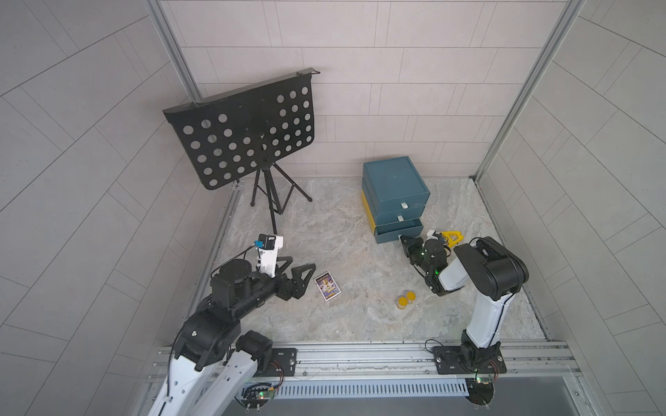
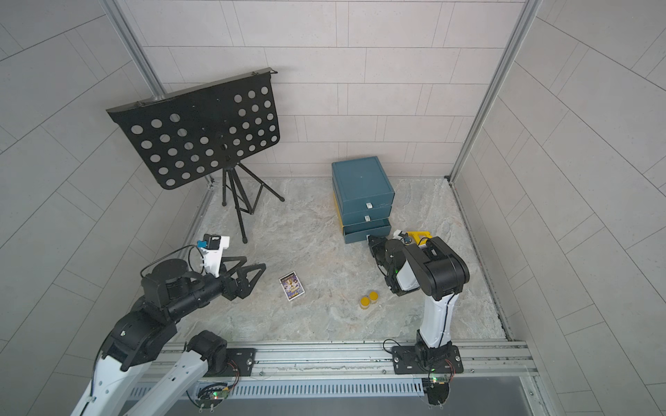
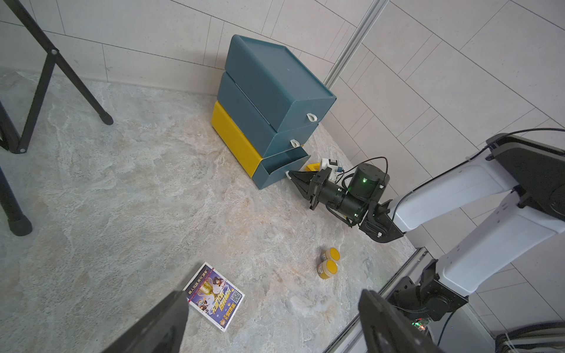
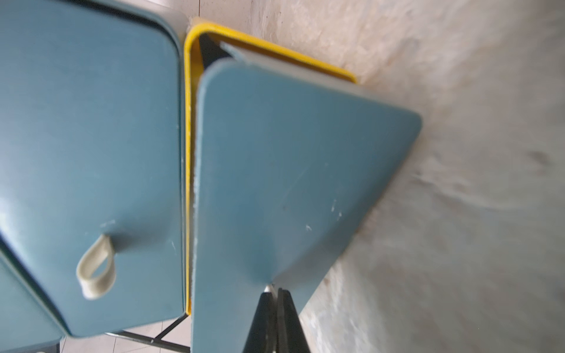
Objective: Put the paint cans in the drawer according to color
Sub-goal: Open the drawer in the storage box.
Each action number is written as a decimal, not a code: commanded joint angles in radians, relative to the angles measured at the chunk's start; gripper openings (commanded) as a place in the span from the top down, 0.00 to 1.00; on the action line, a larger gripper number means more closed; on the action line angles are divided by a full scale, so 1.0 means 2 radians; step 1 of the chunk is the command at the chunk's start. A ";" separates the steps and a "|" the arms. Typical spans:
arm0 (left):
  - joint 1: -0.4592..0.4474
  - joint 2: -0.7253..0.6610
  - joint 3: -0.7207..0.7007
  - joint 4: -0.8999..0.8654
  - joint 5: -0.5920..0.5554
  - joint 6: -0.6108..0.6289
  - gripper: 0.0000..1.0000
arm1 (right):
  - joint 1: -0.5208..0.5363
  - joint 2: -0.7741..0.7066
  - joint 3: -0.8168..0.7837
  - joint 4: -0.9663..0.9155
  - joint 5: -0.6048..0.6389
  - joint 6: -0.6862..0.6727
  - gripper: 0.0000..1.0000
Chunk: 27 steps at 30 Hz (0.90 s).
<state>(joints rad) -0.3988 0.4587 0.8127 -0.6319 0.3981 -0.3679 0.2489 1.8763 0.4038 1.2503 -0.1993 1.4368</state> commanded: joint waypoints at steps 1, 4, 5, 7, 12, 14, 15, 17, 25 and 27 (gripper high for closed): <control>0.005 -0.001 -0.002 0.017 0.003 0.002 0.06 | 0.003 -0.021 -0.034 -0.009 -0.007 -0.011 1.00; 0.004 -0.002 -0.002 0.017 0.004 0.002 0.05 | 0.004 -0.043 -0.059 -0.011 -0.010 -0.019 1.00; 0.005 -0.002 -0.002 0.017 0.003 0.002 0.05 | 0.004 -0.050 -0.065 -0.013 -0.011 -0.022 1.00; 0.005 -0.002 -0.002 0.017 0.003 0.001 0.05 | 0.006 -0.065 -0.076 -0.027 -0.014 -0.030 1.00; 0.006 -0.001 -0.003 0.017 0.003 0.001 0.05 | 0.011 -0.087 -0.105 -0.029 -0.011 -0.034 1.00; 0.006 -0.001 -0.003 0.018 0.003 0.001 0.06 | 0.012 -0.093 -0.114 -0.026 -0.012 -0.031 1.00; 0.006 0.000 -0.003 0.018 0.004 0.001 0.05 | 0.013 -0.096 -0.117 -0.026 -0.013 -0.031 1.00; 0.006 -0.001 -0.003 0.018 0.003 0.001 0.05 | 0.014 -0.104 -0.122 -0.029 -0.012 -0.031 1.00; 0.007 -0.001 -0.003 0.017 0.004 0.001 0.05 | 0.017 -0.161 -0.134 -0.084 -0.011 -0.040 1.00; 0.007 -0.002 -0.003 0.017 0.004 0.001 0.06 | 0.018 -0.189 -0.136 -0.109 -0.010 -0.045 1.00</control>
<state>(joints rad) -0.3927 0.4587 0.8127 -0.6315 0.3996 -0.3683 0.2775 1.5562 0.1421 1.1172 -0.2211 1.3754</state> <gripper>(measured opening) 0.944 0.074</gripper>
